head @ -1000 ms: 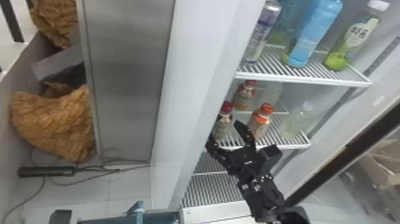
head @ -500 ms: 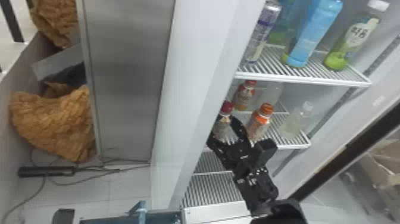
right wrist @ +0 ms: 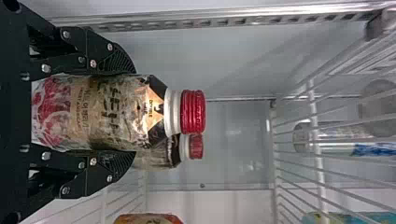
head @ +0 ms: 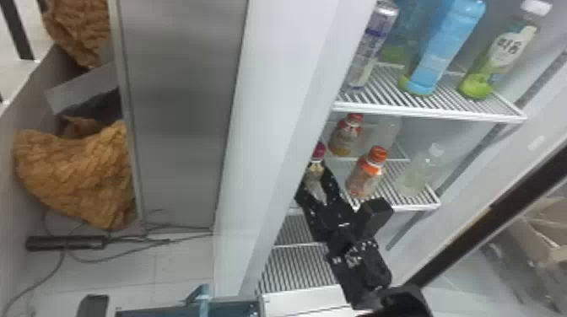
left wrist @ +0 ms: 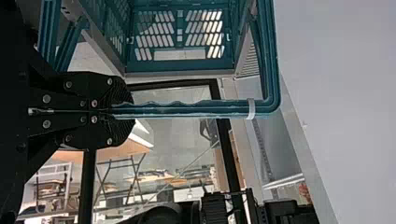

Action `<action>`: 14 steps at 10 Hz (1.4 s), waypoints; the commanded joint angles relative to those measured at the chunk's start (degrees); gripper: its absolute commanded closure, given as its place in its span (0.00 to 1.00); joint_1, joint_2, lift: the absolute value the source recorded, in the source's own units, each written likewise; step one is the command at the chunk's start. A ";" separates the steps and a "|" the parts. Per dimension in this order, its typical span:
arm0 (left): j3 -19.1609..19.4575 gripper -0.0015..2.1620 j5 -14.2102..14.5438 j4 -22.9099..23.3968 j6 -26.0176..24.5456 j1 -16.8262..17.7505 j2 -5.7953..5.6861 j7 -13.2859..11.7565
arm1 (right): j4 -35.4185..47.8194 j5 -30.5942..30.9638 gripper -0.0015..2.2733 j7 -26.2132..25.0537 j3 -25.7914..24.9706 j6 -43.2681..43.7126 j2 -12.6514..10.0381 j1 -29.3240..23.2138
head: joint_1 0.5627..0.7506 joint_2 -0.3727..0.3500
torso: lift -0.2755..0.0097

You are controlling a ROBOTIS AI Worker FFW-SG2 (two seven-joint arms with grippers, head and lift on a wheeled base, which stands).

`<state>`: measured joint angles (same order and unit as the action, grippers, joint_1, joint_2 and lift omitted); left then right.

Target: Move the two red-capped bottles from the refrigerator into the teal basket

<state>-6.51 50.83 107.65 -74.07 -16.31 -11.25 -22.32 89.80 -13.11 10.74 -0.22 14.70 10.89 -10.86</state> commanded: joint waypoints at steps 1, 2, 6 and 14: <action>-0.11 0.54 0.01 -0.14 0.10 0.00 0.00 0.00 | 2.23 0.09 0.39 -0.19 -0.12 0.07 0.09 -1.24 | 0.70 0.03 | 0.18; -0.11 0.54 0.01 -0.14 -0.04 0.00 -0.09 0.00 | 4.48 0.32 0.39 -0.90 -0.58 0.07 0.18 -2.64 | 0.70 0.03 | 0.18; 0.11 0.54 0.01 -0.14 0.10 0.14 0.00 0.00 | 15.73 0.77 0.39 -1.95 -4.35 -3.59 -0.26 -10.52 | 0.70 0.03 | 0.18; 0.23 0.54 -0.10 -0.14 -0.46 0.14 -0.09 -0.09 | 47.80 -2.20 0.39 0.24 -12.00 -22.29 -1.49 -36.39 | 0.70 0.03 | 0.18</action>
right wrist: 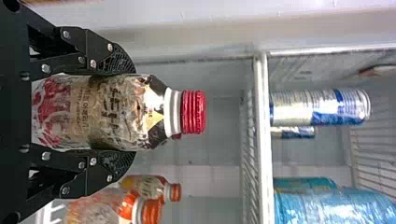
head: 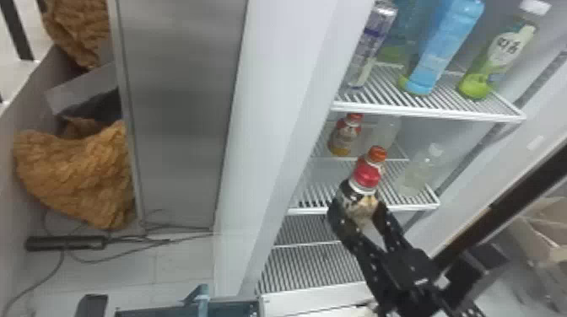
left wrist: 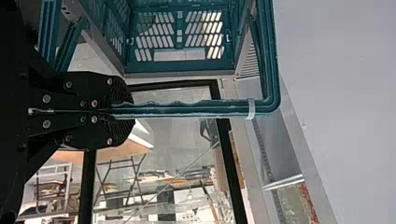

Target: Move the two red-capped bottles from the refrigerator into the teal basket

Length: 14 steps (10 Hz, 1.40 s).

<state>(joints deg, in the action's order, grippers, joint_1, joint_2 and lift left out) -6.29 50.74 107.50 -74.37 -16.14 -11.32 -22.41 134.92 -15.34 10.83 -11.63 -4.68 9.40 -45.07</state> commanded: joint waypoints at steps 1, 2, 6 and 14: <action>0.00 0.54 0.10 0.00 -0.44 -0.17 -0.02 -0.01 | 6.61 0.48 0.39 1.21 -1.51 -6.99 0.00 -5.41 | 0.70 0.03 | 0.18; 0.35 0.54 1.36 0.14 -1.71 -0.59 -0.02 -0.09 | 9.57 1.17 0.39 2.09 -2.65 -10.65 0.00 -8.22 | 0.70 0.03 | 0.18; 2.86 0.54 1.36 5.77 -4.94 -3.97 0.68 0.08 | 14.07 4.02 0.39 5.43 -3.79 -21.61 0.09 -11.32 | 0.70 0.03 | 0.18; 2.40 0.54 1.24 5.91 -4.66 -3.26 0.68 0.08 | 6.75 6.77 0.39 18.00 -3.22 -38.91 1.76 -0.49 | 0.70 0.03 | 0.18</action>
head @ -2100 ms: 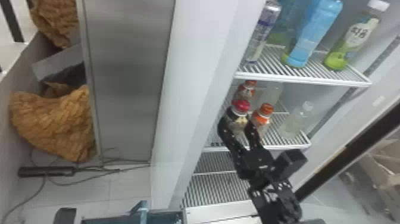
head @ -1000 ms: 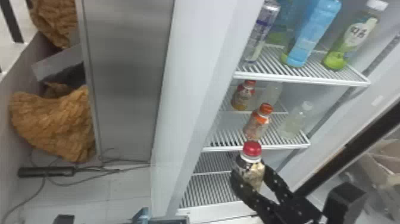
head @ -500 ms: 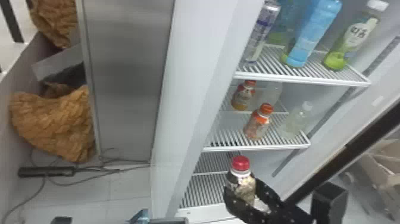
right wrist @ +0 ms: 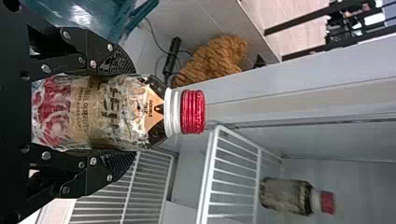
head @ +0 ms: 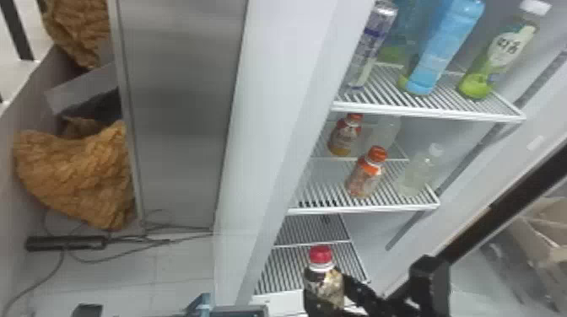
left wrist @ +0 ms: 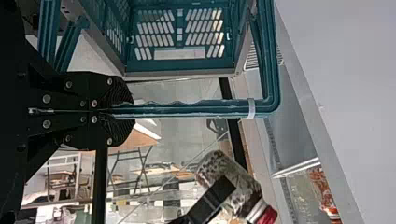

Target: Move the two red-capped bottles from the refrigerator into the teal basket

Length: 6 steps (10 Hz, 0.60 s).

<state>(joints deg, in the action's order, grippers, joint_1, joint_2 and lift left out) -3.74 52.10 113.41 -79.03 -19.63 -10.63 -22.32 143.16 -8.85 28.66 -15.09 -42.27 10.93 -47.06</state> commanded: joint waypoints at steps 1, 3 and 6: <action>-0.38 0.54 -0.22 0.00 0.14 0.50 0.00 0.00 | -3.17 1.19 0.39 2.10 1.04 -4.27 0.76 3.61 | 0.70 0.03 | 0.18; -0.61 0.54 -0.22 0.00 0.56 0.64 0.00 0.00 | -5.56 1.19 0.39 3.33 2.86 -7.22 1.73 6.14 | 0.70 0.03 | 0.18; -0.83 0.54 -0.22 0.00 0.84 1.07 -0.09 0.09 | -8.23 -0.64 0.39 4.12 8.12 -8.91 4.10 9.23 | 0.70 0.03 | 0.18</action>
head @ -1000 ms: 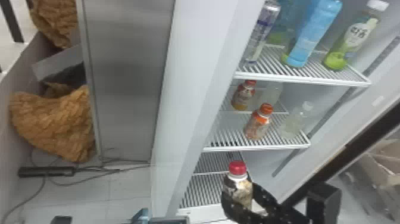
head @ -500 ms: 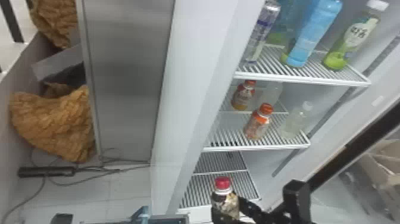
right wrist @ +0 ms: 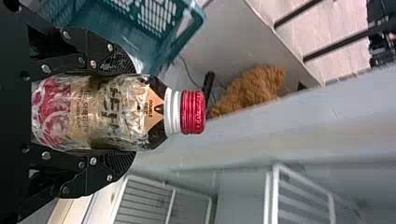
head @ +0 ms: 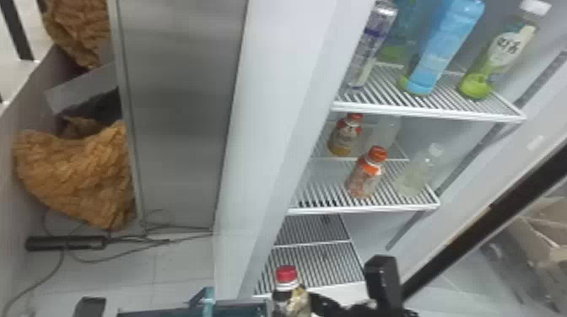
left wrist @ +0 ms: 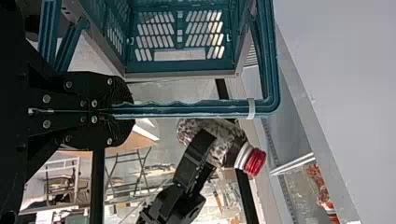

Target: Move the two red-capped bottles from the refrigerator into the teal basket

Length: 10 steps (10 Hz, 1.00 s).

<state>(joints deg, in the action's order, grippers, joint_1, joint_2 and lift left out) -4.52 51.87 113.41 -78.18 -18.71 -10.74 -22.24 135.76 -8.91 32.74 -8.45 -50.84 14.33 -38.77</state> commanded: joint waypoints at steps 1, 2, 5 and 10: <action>-0.27 0.54 0.00 -0.14 0.14 0.30 -0.07 0.00 | -1.54 -1.03 0.39 0.40 3.53 -0.35 1.58 2.07 | 0.70 0.03 | 0.18; -0.27 0.54 0.00 -0.14 0.14 0.44 -0.07 0.00 | -2.52 -1.48 0.39 0.66 4.45 -0.35 2.02 2.92 | 0.70 0.03 | 0.18; -0.50 0.54 0.12 -0.14 0.56 0.44 -0.16 0.00 | -6.32 -3.77 0.39 1.19 7.19 -2.03 2.99 5.59 | 0.70 0.03 | 0.18; -0.16 0.54 0.12 -0.14 0.70 0.16 -0.07 0.00 | -7.72 -4.23 0.07 1.98 7.42 -1.33 3.08 6.15 | 0.70 0.03 | 0.18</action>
<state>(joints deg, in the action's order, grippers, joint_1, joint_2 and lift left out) -4.72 51.96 113.22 -77.48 -18.47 -10.82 -22.22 128.01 -13.15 34.67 -1.04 -52.51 17.37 -32.52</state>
